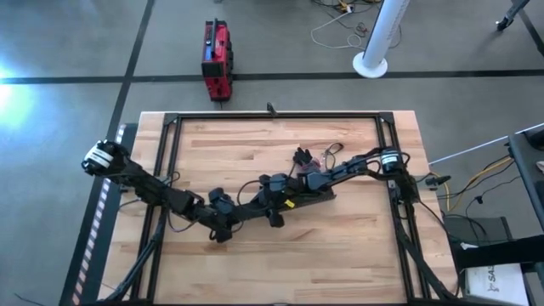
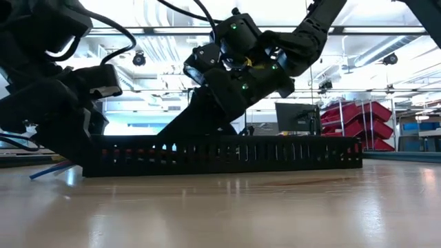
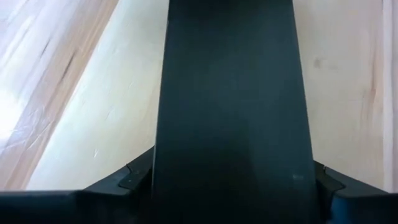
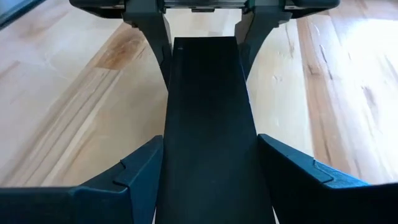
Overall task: Ziptie cables
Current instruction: Close the black cable duct
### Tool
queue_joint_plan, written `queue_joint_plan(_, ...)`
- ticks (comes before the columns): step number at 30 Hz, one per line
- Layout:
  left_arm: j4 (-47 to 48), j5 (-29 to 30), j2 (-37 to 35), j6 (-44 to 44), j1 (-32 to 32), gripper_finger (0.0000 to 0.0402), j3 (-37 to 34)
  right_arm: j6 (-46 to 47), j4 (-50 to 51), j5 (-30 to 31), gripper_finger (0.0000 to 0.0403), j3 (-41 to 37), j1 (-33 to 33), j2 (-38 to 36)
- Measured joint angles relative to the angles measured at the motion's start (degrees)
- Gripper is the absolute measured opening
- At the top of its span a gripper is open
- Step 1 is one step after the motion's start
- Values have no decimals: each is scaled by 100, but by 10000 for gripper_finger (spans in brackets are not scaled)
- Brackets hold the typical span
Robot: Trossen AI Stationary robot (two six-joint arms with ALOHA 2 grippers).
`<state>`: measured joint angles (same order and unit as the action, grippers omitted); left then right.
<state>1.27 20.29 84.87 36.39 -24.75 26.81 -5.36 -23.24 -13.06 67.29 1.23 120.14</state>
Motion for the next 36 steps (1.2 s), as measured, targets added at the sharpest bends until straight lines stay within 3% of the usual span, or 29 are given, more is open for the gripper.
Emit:
queue_joint_plan(6,-31,34,34,16,3,217,-9,-104,505,107,218,-13,-12,-230)
queue_joint_plan(25,-185,-28,36,169,0,223,-20,309,797,88,217,-15,-10,-280)
queue_joint_plan(30,-220,-72,36,220,-4,218,-18,398,777,-234,217,18,-12,-280)
queue_joint_plan(36,-213,-139,36,236,-4,230,-18,331,1027,3,217,77,-6,-283)
